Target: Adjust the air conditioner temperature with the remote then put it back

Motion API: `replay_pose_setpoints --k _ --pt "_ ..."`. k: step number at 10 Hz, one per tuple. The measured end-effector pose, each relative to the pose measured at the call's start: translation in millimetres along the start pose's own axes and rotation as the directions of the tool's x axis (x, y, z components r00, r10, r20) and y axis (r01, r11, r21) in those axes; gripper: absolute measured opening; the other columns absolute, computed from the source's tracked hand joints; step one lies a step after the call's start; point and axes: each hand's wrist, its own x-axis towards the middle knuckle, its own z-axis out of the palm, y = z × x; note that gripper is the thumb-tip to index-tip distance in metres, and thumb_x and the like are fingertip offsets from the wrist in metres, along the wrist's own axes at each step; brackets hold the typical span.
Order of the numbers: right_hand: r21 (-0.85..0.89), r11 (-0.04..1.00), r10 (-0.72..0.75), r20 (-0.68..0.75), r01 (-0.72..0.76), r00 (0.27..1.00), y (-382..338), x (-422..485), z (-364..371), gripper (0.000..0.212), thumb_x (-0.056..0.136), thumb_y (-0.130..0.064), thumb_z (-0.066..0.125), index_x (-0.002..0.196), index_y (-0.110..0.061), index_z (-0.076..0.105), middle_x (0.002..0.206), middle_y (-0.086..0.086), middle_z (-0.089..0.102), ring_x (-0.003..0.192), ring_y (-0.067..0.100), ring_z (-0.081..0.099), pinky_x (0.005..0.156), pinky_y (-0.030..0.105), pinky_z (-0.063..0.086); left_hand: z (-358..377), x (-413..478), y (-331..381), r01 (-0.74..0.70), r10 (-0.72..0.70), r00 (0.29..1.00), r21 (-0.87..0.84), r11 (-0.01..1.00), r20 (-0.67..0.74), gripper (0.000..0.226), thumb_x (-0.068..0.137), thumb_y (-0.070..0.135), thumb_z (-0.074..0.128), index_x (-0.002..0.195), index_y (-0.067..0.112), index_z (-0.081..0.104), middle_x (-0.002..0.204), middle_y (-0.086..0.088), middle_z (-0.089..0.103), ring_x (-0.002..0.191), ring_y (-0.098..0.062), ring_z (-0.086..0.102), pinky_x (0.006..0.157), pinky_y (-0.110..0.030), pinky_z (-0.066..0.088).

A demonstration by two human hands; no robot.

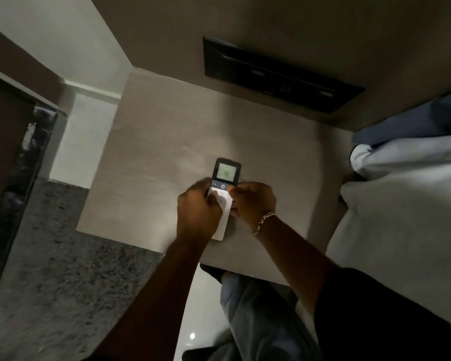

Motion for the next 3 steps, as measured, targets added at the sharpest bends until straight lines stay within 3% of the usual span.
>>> replay_pose_setpoints --k 1,2,3 --pt "0.015 0.997 0.073 -0.038 -0.073 0.997 -7.7 -3.7 -2.3 0.016 0.071 -0.021 0.068 0.055 -0.02 0.07 0.081 0.015 0.077 0.084 0.034 0.073 0.081 0.047 0.06 -15.6 -3.0 2.8 -0.039 0.04 0.997 -0.02 0.999 0.06 0.028 0.088 0.014 0.051 0.112 0.018 0.065 0.105 -0.005 0.073 0.082 -0.007 0.055 0.073 -0.014 0.04" --pt "-0.018 0.997 0.079 -0.036 -0.08 0.996 -19.6 -11.9 -6.7 0.011 0.072 -0.019 0.066 0.069 -0.013 0.075 0.085 0.017 0.077 0.088 0.035 0.072 0.084 0.046 0.059 -36.2 -10.4 7.0 0.017 -0.008 0.997 -0.104 0.994 0.078 0.026 0.086 0.007 0.055 0.107 0.016 0.068 0.1 -0.006 0.074 0.082 -0.007 0.056 0.072 -0.011 0.041" --pt "-0.101 0.995 0.007 -0.008 -0.008 1.0 -43.4 -41.5 -14.4 0.016 0.074 -0.019 0.067 0.08 -0.006 0.074 0.087 0.016 0.076 0.09 0.033 0.07 0.087 0.042 0.057 -67.6 -53.6 4.8 0.159 -0.149 0.987 -0.261 0.952 0.056 0.022 0.084 0.003 0.057 0.098 0.012 0.072 0.091 -0.004 0.073 0.082 -0.016 0.064 0.064 0.002 0.038"
